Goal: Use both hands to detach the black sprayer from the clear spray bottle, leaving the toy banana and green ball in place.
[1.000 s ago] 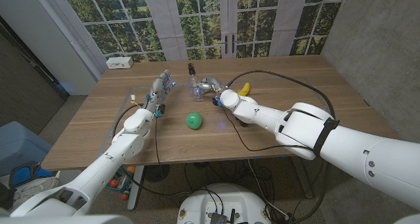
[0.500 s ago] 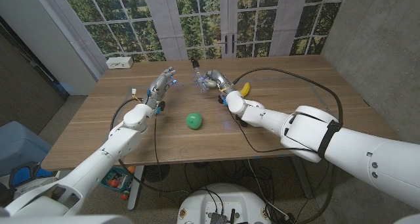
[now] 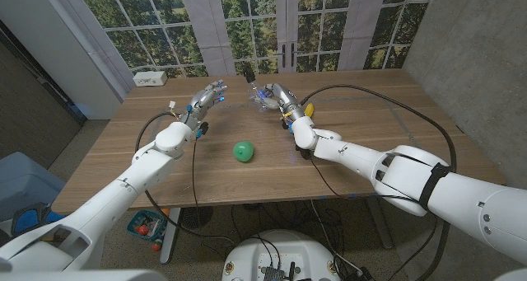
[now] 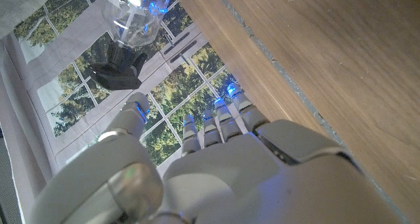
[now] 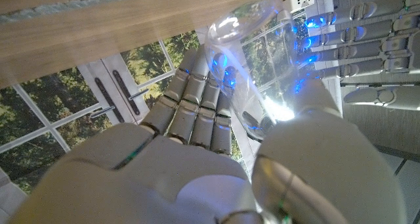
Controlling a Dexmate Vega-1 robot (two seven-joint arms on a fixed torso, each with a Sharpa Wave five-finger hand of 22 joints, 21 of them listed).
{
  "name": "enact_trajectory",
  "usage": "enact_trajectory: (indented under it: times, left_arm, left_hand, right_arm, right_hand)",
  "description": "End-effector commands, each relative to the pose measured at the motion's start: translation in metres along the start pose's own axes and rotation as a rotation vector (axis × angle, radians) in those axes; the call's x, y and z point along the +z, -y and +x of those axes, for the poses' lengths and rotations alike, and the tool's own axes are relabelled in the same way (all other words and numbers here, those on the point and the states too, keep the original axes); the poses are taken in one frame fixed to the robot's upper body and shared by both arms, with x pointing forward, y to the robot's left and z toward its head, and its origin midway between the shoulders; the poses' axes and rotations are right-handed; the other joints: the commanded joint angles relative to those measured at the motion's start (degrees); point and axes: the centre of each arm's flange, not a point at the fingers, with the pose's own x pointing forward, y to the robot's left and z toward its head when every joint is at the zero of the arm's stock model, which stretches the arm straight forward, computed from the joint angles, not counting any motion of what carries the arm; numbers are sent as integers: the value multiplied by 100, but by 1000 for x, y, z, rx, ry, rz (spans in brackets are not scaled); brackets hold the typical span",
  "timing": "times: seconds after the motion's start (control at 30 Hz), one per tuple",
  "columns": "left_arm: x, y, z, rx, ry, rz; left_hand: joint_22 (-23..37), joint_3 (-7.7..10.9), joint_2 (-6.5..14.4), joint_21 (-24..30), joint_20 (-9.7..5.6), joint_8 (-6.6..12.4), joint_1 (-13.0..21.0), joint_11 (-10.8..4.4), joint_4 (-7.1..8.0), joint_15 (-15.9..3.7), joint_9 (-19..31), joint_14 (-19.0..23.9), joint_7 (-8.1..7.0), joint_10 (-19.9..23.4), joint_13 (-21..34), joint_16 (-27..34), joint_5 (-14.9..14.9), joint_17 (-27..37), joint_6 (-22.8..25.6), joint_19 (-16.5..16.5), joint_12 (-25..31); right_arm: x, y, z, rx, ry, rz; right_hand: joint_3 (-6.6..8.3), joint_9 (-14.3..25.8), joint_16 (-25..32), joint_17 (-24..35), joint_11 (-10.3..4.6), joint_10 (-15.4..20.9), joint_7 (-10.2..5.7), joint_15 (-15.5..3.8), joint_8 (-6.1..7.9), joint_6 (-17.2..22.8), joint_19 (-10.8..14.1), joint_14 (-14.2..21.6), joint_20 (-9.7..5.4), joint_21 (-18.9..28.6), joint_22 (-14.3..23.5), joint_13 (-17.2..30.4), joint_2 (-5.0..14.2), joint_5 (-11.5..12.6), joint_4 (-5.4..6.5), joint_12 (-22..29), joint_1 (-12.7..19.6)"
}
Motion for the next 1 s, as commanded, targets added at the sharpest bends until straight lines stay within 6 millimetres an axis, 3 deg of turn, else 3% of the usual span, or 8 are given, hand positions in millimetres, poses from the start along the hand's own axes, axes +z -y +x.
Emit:
enact_trajectory:
  times: [0.03, 0.43, 1.0]
  left_arm:
    - [34, -1, 1, -8, 17, 206]
    - [71, -3, 2, 20, 46, 442]
    - [107, -11, 18, -68, 50, 624]
  left_hand:
    - [33, -37, -153, -6, -9, -70, 187, -57, -23, -41, 35, 3, -276, -42, 23, -83, -21, 35, -118, 57, -79]
    - [31, -81, -384, -11, -48, -110, 506, -55, -24, -108, 44, -39, -430, -123, 32, -130, 53, 42, -226, 125, -136]
    - [45, 35, -134, 34, -27, -65, 1316, -56, 17, -180, 68, -12, -443, -44, 34, -148, 373, 34, 17, 332, -121]
  right_arm:
    - [-8, 20, -17, -4, -1, -102]
    - [-15, 33, -27, 3, -19, -112]
    - [-18, 44, -37, 41, 25, -165]
  right_hand:
    - [174, 59, -67, 48, -926, 826, -880, -854, 47, 854, -73, 64, -411, 81, 7, 87, 1177, 70, 172, 67, 1224]
    - [178, 95, -228, 108, -926, 783, -911, -852, 75, 846, -200, 12, -479, 164, -5, 234, 1153, 99, 188, 115, 1191]
    - [154, 158, -536, 151, -907, 670, -1046, -871, 130, 862, -404, -134, -595, 286, -45, 302, 1090, 176, 197, 70, 1139]
